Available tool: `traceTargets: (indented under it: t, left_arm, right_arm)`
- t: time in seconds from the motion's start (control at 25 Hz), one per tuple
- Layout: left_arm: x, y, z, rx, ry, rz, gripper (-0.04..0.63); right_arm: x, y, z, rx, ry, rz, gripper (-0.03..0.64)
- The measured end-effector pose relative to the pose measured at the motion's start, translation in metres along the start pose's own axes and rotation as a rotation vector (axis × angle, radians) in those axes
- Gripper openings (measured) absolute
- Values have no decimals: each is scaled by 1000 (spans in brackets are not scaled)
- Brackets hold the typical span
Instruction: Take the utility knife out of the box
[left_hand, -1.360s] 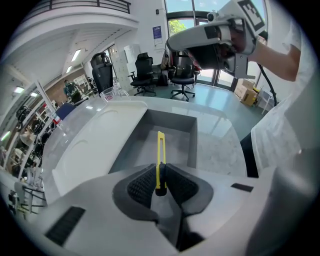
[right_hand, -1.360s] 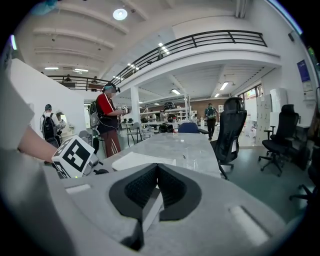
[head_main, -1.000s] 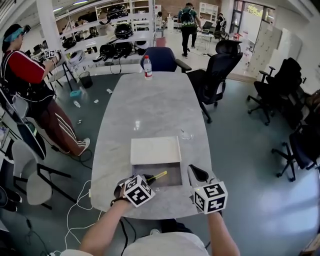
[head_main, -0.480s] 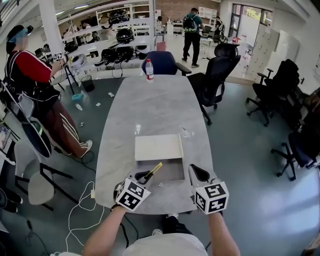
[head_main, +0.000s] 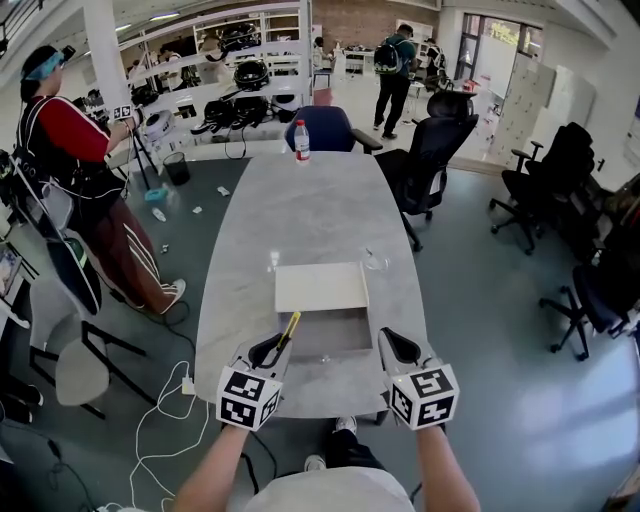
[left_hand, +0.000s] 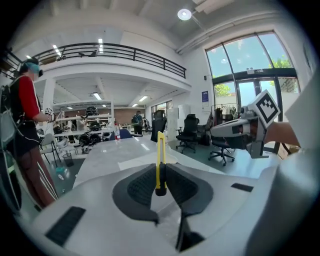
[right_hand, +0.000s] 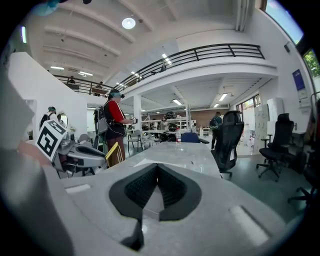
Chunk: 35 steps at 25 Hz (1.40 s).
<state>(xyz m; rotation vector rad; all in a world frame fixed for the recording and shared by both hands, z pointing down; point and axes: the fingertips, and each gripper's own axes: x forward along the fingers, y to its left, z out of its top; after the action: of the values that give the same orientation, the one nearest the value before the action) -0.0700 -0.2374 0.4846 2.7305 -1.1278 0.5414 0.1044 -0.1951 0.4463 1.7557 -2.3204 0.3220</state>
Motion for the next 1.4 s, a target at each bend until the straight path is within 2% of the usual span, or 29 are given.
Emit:
traceTargets:
  t: [0.28, 0.44, 0.8, 1.4]
  left_arm:
    - [-34, 8, 10, -83, -125, 54, 60]
    - [-47, 10, 12, -99, -160, 80, 60]
    - [-55, 19, 9, -145, -175, 98, 60]
    - [-56, 17, 7, -149, -170, 92, 60]
  right_arm:
    - [-15, 9, -4, -2, -13, -20, 5]
    - [-23, 12, -5, -1, -17, -32, 5]
    - [-32, 17, -9, -8, -17, -44, 5]
    - [-33, 20, -9, -10, -16, -45, 5]
